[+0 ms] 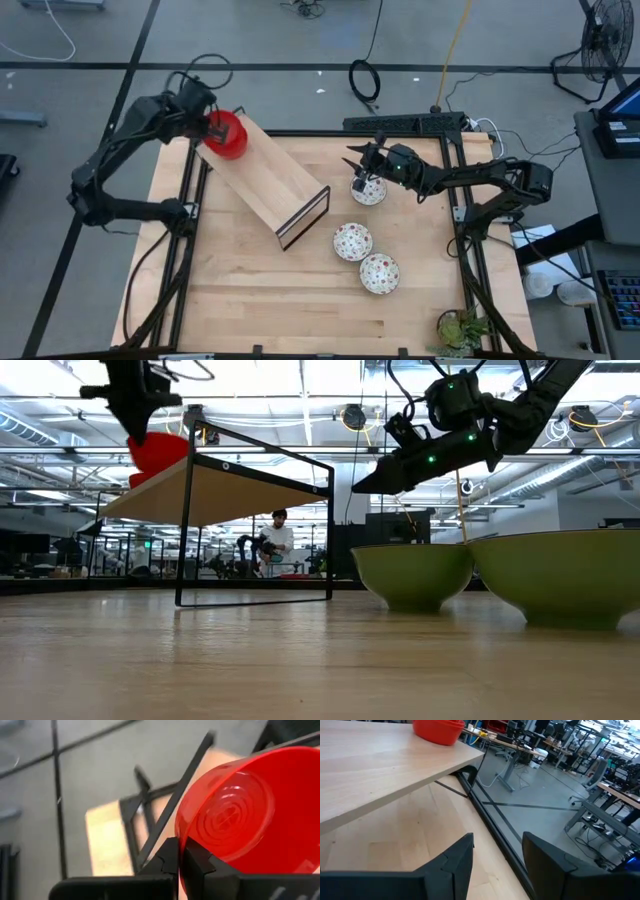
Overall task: Pick & Place Mini bowls
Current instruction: Stack the red bowl on the red bowls on the shelf
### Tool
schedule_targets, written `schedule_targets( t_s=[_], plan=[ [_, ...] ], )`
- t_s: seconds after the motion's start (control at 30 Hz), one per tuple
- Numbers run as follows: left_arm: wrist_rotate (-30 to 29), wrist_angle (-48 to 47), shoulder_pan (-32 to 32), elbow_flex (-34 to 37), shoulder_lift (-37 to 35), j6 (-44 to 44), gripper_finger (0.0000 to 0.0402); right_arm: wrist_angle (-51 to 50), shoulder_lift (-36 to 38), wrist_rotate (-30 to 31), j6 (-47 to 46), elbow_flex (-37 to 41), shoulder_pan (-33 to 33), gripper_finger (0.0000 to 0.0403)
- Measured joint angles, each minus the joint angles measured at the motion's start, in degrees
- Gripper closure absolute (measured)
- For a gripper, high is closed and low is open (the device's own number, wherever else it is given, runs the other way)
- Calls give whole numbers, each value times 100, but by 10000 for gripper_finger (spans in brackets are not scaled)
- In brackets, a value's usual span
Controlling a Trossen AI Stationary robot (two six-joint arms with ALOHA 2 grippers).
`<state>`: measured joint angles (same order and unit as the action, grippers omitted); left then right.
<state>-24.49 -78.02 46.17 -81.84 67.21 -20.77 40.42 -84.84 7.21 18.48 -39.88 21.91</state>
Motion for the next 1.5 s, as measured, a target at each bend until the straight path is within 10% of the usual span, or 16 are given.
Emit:
schedule_targets(
  t_s=[0.73, 1.23, 1.5],
  plan=[
    [664, -328, 26, 0, 733, -31, 396, -135, -2, 0, -133, 0, -4, 248],
    [620, -426, 31, -38, 733, 184, 230, -177, -2, 0, -133, 0, -4, 248],
    [-44, -92, -17, -575, 437, 92, 203, -177, -2, 0, -133, 0, -4, 248]
  ],
)
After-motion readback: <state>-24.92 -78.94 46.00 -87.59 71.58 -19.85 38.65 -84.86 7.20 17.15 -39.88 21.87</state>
